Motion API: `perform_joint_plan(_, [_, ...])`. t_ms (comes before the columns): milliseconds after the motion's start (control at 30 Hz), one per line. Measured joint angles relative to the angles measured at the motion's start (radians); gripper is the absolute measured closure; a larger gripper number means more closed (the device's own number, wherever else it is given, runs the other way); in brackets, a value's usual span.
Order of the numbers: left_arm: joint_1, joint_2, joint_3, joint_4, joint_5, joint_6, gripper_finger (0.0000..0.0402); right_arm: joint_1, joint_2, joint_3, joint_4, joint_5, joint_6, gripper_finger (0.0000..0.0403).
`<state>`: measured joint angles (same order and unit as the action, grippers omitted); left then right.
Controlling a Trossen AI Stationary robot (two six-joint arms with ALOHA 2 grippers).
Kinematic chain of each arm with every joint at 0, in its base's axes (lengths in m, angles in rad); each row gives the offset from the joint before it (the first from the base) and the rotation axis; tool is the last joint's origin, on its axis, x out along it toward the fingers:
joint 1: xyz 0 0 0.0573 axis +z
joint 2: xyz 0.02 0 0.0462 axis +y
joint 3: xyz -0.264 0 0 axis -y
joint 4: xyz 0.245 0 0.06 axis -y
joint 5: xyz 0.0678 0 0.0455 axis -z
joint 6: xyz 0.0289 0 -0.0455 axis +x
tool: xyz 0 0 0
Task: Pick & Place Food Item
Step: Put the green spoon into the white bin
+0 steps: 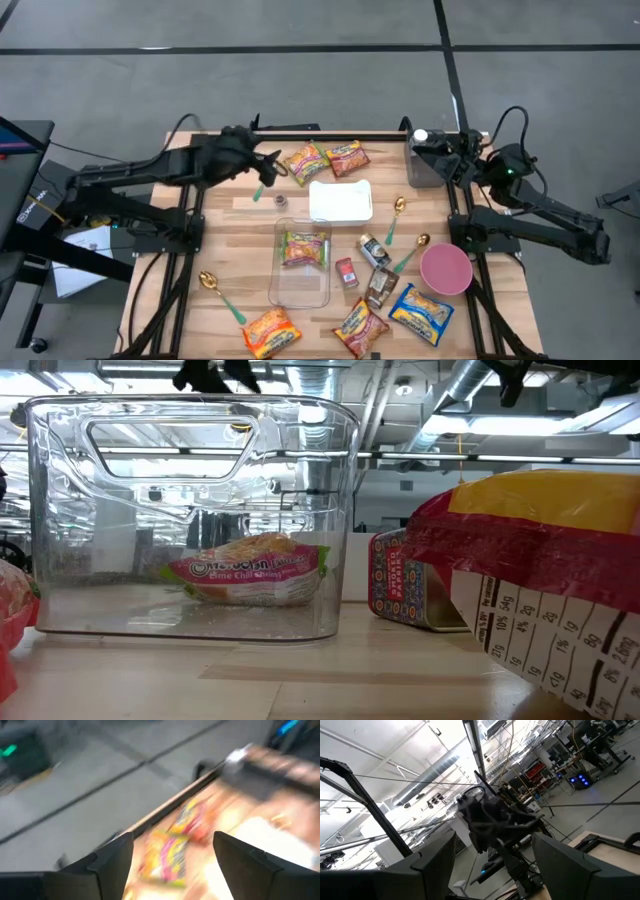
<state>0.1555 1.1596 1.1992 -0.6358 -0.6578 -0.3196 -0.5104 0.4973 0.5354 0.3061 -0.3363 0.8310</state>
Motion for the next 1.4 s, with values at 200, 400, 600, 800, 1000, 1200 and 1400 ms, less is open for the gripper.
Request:
perform_joint_plan(200, [0.143,0.122,0.059,-0.217,0.138,-0.234,0.0171,-0.001,0.000,0.000,-0.006,0.002,0.004,0.0147])
perform_joint_plan(400, [0.281,0.193,0.003,-0.299,0.307,-0.322,0.0205,-0.001,0.000,0.000,-0.007,0.002,0.007,0.0147])
perform_joint_plan(600, [0.317,0.243,-0.067,-0.261,0.342,-0.337,0.0226,-0.001,0.000,0.000,-0.007,0.002,0.008,0.0147])
perform_joint_plan(800, [0.317,0.277,-0.171,-0.177,0.361,-0.337,0.0225,-0.001,0.000,0.000,-0.007,0.001,0.008,0.0147])
perform_joint_plan(1000, [0.320,0.278,-0.291,0.006,0.395,-0.311,0.0220,-0.001,0.000,0.000,-0.007,0.000,0.008,0.0147])
perform_joint_plan(1200, [0.366,0.278,-0.337,0.075,0.428,-0.262,0.0238,-0.001,0.000,0.000,-0.007,0.000,0.008,0.0147])
perform_joint_plan(1400, [0.395,0.292,-0.345,0.083,0.451,-0.260,0.0248,-0.001,0.000,0.000,-0.009,-0.003,0.008,0.0148])
